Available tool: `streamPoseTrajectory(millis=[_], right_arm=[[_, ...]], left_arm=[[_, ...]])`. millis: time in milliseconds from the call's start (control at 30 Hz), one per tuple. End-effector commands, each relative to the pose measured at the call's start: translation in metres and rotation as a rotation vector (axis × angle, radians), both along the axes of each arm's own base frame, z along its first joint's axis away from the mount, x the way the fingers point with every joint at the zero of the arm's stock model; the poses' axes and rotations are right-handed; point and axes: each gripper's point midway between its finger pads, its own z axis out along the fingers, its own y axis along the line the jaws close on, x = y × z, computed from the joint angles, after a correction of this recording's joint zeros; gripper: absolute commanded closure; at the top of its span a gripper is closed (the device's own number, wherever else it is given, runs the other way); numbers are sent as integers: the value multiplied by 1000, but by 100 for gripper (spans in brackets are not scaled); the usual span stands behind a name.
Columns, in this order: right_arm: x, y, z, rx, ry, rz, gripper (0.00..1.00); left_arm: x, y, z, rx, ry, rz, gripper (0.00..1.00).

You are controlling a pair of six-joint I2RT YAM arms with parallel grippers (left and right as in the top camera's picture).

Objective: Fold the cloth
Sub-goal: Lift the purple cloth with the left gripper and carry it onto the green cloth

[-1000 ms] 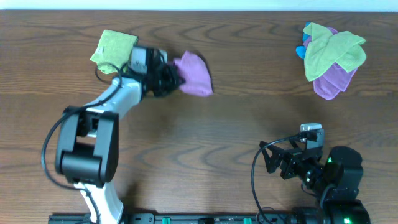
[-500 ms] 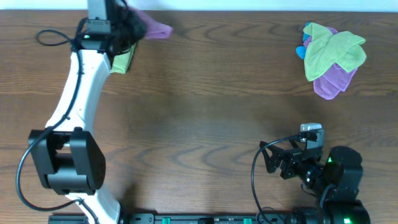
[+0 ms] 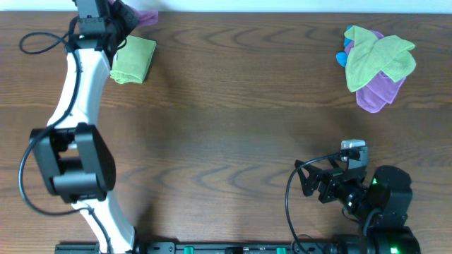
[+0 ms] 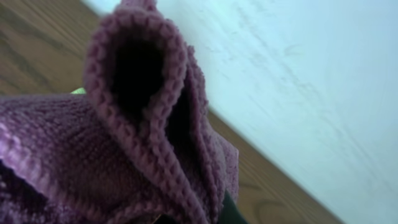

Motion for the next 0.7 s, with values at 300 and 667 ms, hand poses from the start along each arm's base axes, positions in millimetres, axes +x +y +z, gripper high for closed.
streamPoseTrajectory(millis=[300, 667], right_arm=[[-1, 0, -1, 16, 5, -3, 1], [-1, 0, -1, 16, 5, -3, 1]], left_arm=[[27, 9, -41, -4, 38, 43, 95], [27, 16, -49, 39, 54, 61, 95]])
